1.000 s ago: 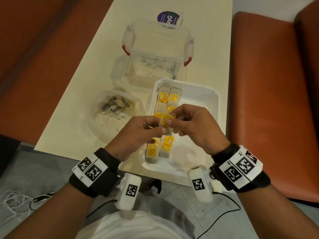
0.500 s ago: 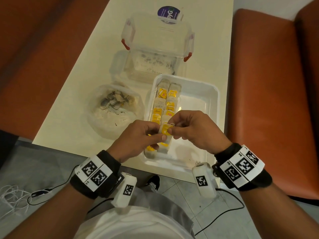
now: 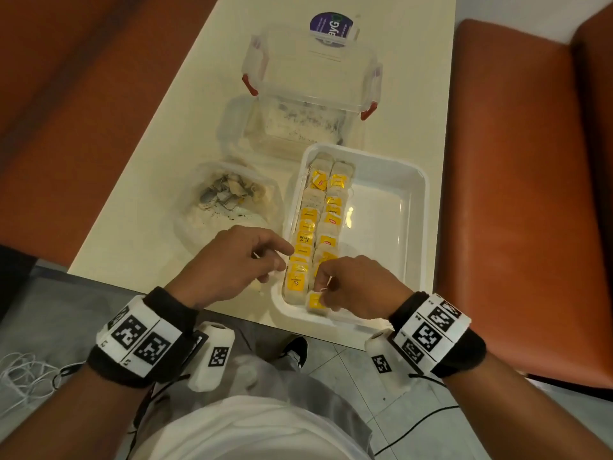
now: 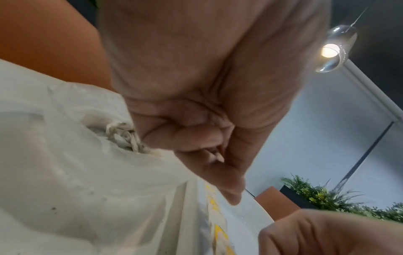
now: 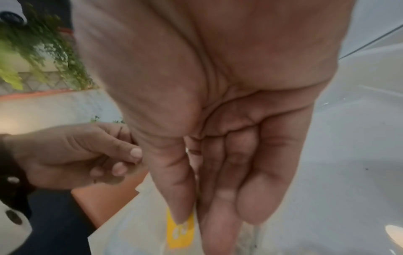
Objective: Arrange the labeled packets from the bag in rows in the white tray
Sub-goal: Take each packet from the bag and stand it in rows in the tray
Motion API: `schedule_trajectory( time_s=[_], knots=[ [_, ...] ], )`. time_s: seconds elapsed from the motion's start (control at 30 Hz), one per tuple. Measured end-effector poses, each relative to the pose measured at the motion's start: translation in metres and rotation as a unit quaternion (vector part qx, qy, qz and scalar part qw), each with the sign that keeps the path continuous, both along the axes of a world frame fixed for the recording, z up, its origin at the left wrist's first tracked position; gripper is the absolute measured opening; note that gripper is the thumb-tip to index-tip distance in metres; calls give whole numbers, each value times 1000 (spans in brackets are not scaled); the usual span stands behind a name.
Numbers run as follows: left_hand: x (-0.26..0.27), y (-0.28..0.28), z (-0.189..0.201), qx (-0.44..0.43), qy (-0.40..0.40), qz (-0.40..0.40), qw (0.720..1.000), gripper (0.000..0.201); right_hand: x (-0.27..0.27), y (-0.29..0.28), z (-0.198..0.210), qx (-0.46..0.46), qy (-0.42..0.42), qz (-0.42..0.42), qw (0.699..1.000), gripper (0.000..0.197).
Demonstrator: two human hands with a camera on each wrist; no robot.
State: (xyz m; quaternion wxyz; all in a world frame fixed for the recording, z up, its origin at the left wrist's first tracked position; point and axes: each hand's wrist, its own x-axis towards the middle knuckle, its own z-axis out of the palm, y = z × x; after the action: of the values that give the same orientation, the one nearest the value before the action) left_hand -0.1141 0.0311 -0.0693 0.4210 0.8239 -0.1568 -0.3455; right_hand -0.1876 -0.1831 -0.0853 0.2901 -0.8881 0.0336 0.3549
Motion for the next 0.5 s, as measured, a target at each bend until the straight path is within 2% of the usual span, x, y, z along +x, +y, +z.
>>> schedule_trajectory(
  time_s=[0.23,0.5],
  knots=[
    [5,13,-3,-19,-4,64,998,13,8,-3,-15,-40,6,-39,998,10],
    [7,12,-3,-28,8,95,995,5,17,-1,-10,-23,46,-76,996,11]
  ],
)
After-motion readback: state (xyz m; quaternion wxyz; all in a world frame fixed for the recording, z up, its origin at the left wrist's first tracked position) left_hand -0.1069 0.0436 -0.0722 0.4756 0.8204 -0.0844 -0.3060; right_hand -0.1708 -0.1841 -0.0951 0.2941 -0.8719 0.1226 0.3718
